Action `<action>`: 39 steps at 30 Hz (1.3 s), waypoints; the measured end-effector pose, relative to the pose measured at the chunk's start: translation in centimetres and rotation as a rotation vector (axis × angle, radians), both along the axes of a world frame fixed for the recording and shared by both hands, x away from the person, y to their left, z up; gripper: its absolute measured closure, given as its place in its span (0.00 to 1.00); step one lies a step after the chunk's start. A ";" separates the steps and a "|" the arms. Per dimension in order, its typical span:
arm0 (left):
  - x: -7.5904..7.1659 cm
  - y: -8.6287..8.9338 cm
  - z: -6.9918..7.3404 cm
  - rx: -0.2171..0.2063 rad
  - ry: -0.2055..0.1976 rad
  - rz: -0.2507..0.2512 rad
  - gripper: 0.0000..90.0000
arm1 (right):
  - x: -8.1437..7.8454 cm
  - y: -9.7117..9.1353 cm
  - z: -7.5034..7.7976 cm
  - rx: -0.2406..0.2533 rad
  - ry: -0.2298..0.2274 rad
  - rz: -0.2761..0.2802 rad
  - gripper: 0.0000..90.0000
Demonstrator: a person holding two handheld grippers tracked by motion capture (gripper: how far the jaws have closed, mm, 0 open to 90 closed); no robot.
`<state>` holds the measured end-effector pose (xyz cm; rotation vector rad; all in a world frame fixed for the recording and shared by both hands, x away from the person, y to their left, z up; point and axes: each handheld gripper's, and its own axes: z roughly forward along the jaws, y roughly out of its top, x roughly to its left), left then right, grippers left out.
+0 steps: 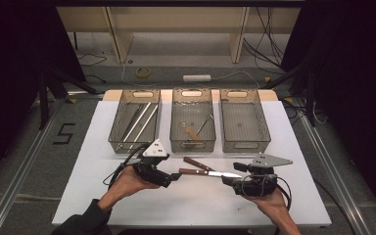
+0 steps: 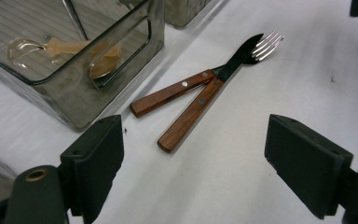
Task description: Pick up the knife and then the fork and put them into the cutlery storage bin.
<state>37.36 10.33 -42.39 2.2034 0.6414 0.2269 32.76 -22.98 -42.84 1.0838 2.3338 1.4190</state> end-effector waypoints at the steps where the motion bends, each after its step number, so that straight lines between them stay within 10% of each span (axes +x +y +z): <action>1: 0.1 -0.3 0.0 0.007 -0.002 -0.007 0.22 | -0.1 0.0 0.0 -0.001 0.003 -0.002 0.35; 16: 2.5 -4.2 -2.0 0.180 0.021 -0.115 0.37 | -0.6 -0.9 0.0 -0.007 0.005 -0.009 0.35; 39: 4.5 -6.2 -4.5 0.304 0.044 -0.201 0.61 | -0.4 -0.5 -0.4 -0.018 0.014 0.002 0.36</action>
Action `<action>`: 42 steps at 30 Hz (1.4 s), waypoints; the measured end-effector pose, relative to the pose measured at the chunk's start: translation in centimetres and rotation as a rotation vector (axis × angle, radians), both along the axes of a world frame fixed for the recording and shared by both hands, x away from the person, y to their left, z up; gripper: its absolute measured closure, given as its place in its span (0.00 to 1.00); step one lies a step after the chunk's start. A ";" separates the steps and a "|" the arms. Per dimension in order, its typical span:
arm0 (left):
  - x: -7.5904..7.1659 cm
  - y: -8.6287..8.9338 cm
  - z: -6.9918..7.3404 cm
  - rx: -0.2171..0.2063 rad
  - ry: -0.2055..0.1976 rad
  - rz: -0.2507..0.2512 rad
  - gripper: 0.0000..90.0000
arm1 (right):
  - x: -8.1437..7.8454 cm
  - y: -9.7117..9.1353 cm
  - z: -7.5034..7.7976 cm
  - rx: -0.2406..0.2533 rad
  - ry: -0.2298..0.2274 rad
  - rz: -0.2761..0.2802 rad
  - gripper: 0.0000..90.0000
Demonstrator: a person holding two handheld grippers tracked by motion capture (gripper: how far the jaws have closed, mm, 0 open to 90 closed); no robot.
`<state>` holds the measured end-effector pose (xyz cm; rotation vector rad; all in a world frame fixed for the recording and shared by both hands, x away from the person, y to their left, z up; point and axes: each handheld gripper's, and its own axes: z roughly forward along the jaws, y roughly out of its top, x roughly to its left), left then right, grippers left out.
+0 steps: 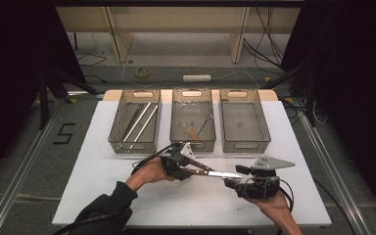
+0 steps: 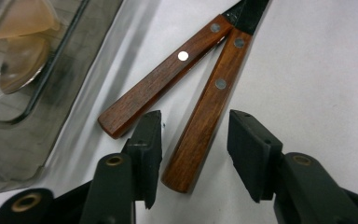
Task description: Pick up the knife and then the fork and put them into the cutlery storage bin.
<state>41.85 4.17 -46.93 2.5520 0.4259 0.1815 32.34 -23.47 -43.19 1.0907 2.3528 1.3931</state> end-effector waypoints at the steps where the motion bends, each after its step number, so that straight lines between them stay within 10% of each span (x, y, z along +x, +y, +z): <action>1: 0.0 0.0 -0.1 0.010 0.001 -0.007 0.62 | 0.0 0.0 0.0 0.001 0.000 0.000 0.36; 42: -1.0 -0.7 0.2 0.050 -0.017 -0.142 0.83 | 0.1 0.1 0.0 -0.005 -0.004 0.007 0.38</action>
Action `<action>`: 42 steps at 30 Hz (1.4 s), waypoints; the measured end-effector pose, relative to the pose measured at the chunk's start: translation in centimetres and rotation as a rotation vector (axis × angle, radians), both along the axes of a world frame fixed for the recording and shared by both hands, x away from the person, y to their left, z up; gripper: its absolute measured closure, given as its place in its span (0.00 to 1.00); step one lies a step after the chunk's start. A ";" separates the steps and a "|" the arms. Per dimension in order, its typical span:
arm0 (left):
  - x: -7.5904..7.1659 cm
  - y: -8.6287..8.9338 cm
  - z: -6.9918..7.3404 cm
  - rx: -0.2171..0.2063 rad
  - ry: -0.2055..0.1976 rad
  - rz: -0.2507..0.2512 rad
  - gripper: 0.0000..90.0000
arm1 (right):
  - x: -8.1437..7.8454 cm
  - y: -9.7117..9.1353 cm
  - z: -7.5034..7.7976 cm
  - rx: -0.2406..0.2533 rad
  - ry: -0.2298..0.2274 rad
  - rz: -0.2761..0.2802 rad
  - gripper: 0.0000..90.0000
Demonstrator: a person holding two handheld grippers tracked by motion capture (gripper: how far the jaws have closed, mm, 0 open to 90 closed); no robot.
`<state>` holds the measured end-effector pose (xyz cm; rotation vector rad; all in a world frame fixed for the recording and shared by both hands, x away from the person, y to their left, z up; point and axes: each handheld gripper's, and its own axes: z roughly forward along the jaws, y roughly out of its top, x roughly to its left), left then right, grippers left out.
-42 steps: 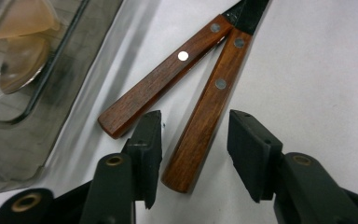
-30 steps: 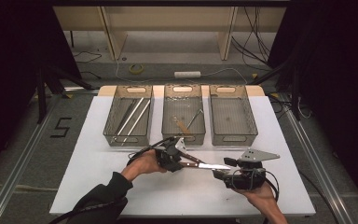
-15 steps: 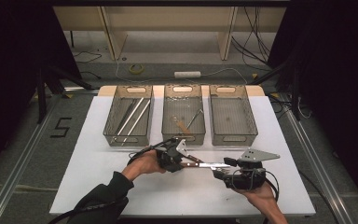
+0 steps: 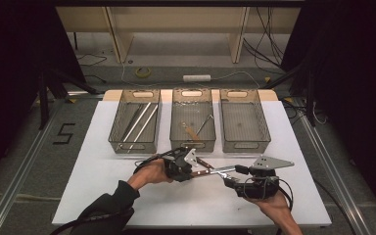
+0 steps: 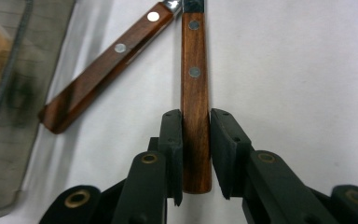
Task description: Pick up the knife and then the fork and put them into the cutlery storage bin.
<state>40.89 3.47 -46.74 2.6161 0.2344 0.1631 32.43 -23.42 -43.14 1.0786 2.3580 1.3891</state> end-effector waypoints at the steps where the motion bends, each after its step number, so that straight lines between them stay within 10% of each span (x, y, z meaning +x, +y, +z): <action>1: -0.1 0.0 0.1 0.002 0.002 0.003 0.83 | 0.0 0.0 0.0 0.000 -0.002 0.000 0.38; 12: -0.5 0.3 1.9 -0.026 0.057 0.052 0.83 | 0.4 1.1 0.0 -0.035 -0.021 0.025 0.38; 42: -1.1 0.4 3.7 -0.019 0.087 0.072 0.83 | 4.5 9.3 -4.0 -0.455 -0.161 0.260 0.44</action>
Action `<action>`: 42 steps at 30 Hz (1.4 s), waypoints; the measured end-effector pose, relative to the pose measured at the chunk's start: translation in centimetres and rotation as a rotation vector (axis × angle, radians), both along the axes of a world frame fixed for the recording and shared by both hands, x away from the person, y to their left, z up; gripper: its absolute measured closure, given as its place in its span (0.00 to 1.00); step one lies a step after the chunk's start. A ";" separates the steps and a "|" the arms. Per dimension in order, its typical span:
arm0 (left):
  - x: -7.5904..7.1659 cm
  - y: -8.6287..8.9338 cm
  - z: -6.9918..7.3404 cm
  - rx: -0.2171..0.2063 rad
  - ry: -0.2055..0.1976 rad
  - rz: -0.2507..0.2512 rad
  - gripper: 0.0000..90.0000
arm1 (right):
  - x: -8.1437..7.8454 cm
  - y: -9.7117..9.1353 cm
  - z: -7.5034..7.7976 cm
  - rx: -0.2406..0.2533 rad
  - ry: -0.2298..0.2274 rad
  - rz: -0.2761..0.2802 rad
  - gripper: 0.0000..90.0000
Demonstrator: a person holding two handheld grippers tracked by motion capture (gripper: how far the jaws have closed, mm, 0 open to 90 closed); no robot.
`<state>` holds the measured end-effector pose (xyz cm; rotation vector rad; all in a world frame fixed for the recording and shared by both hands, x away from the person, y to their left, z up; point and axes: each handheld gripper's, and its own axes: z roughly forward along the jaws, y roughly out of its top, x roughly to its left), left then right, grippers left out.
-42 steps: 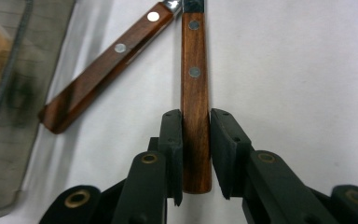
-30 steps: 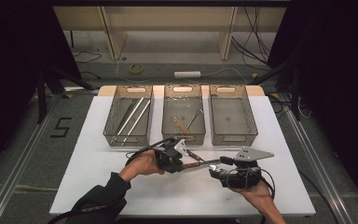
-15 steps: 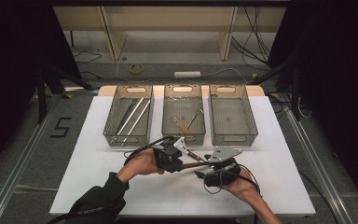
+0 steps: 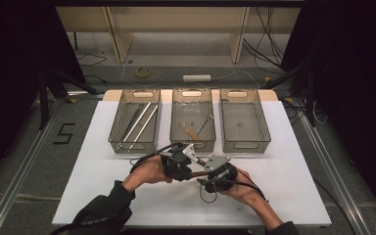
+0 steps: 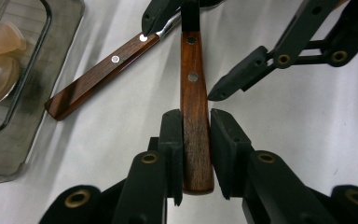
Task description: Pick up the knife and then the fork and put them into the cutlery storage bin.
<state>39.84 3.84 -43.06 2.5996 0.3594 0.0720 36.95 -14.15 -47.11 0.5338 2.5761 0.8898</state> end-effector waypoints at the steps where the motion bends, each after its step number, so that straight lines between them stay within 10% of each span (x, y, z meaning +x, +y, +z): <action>1: 0.0 0.0 0.0 0.000 0.000 0.001 0.83 | 0.0 0.1 0.0 -0.003 -0.006 0.002 0.46; 16: -0.2 -0.1 0.1 -0.001 0.006 0.003 0.83 | -0.2 0.9 -0.4 -0.094 -0.076 0.068 0.68; 33: 0.1 1.0 2.0 -0.127 -0.070 0.010 0.77 | -1.9 1.1 1.2 -0.241 -0.302 0.200 0.87; 42: 0.0 2.7 3.6 -0.229 -0.100 0.085 0.45 | -2.1 0.7 2.4 -0.278 -0.351 0.204 0.87</action>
